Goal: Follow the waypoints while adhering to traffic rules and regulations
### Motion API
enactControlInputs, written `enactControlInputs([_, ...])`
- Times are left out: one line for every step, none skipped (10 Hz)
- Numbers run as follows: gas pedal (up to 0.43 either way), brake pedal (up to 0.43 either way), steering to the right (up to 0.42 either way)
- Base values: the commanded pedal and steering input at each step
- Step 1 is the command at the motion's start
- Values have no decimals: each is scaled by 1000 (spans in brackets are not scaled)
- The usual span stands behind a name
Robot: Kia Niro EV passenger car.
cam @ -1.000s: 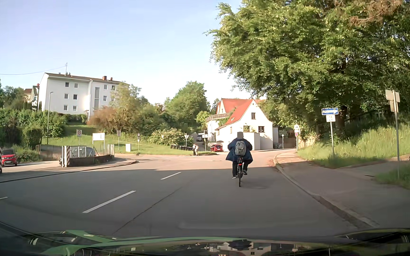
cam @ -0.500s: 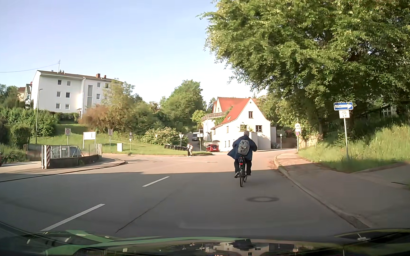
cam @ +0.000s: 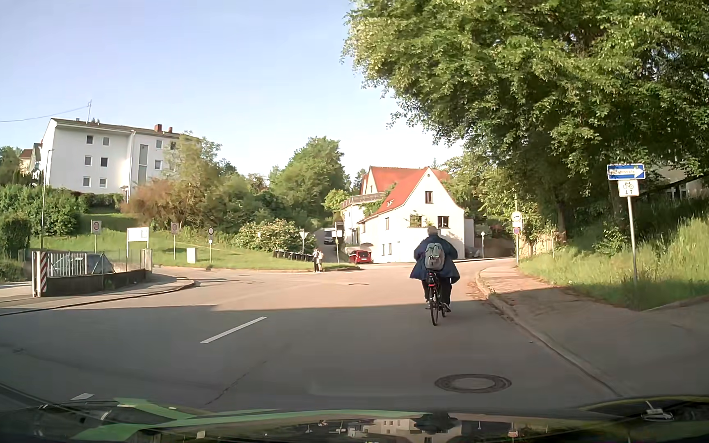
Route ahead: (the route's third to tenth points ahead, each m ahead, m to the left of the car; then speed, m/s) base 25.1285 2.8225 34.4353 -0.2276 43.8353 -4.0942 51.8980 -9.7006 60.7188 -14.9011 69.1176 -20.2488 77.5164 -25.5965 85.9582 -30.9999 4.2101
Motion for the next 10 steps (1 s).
enactControlInputs([67,0,23])
enactControlInputs([67,0,22])
enactControlInputs([67,0,22])
enactControlInputs([67,0,21])
enactControlInputs([67,0,21])
enactControlInputs([67,0,21])
enactControlInputs([67,0,21])
enactControlInputs([67,0,21])
enactControlInputs([67,0,21])
enactControlInputs([67,0,21])
